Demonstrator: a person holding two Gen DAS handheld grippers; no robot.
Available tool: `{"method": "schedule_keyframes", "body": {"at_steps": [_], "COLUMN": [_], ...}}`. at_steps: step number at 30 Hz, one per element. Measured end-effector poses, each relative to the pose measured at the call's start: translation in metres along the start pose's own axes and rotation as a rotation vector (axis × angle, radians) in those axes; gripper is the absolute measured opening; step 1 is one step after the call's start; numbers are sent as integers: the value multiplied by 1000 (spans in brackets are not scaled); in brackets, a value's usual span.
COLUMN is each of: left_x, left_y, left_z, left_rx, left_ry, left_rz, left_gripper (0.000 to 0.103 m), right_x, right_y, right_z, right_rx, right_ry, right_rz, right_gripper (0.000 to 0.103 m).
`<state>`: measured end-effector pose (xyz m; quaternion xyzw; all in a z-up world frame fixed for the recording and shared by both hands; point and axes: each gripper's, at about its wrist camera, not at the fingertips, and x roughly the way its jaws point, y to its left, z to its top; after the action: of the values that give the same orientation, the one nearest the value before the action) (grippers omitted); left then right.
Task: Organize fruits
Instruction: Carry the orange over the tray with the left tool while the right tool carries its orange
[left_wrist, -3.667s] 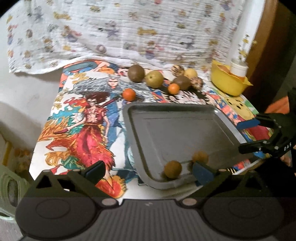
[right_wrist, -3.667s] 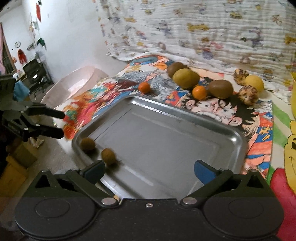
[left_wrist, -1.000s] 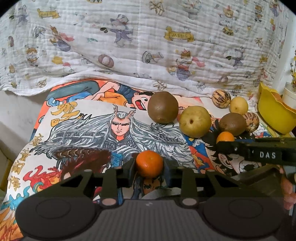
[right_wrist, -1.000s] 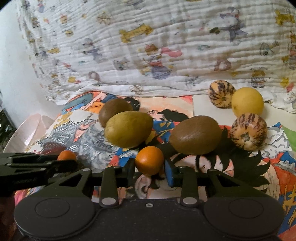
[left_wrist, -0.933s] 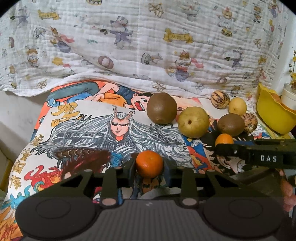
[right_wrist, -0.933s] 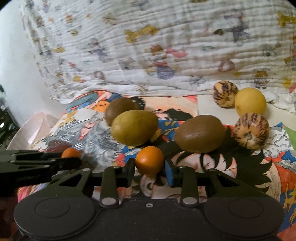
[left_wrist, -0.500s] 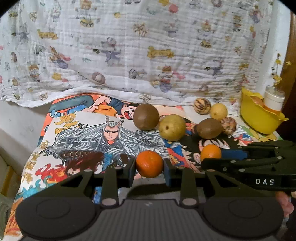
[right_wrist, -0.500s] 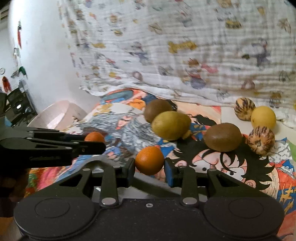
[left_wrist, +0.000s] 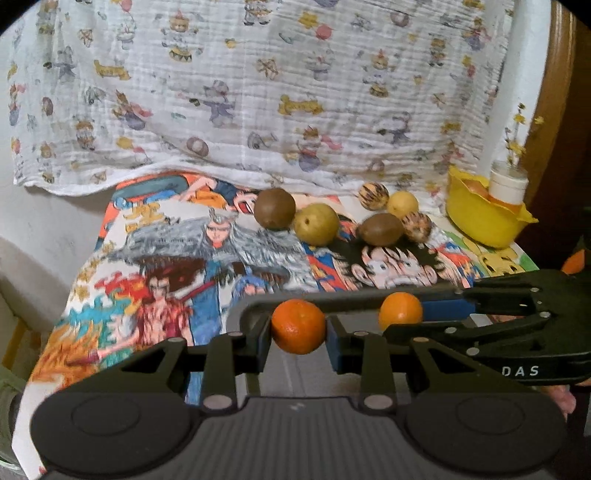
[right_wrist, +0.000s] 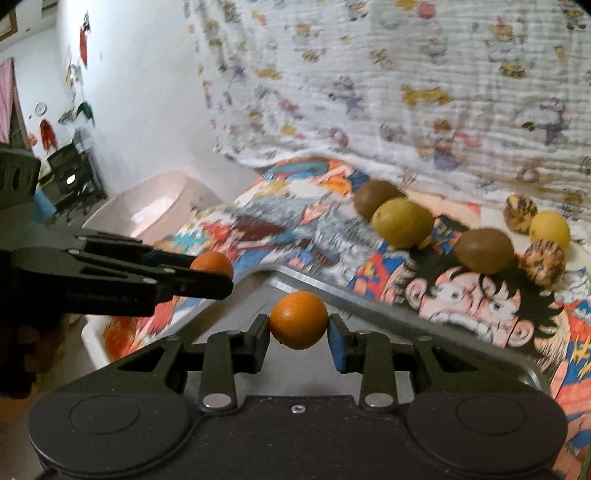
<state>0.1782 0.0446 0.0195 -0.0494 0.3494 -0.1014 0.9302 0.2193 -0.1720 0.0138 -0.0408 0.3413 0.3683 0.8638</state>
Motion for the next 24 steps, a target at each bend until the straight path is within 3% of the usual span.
{"method": "schedule_keyframes", "body": {"at_steps": [11, 24], "left_x": [1, 12], "left_y": [-4, 2], "left_z": [-27, -33], "left_rx": [29, 18], "left_ry": [102, 179], "left_rz": [-55, -38], "left_gripper": [35, 35], "right_x": [11, 15], "right_y": [9, 8], "right_z": [-23, -27], "right_rx": [8, 5], "right_ry": [127, 150], "right_rz": [54, 53], "right_gripper": [36, 37]}}
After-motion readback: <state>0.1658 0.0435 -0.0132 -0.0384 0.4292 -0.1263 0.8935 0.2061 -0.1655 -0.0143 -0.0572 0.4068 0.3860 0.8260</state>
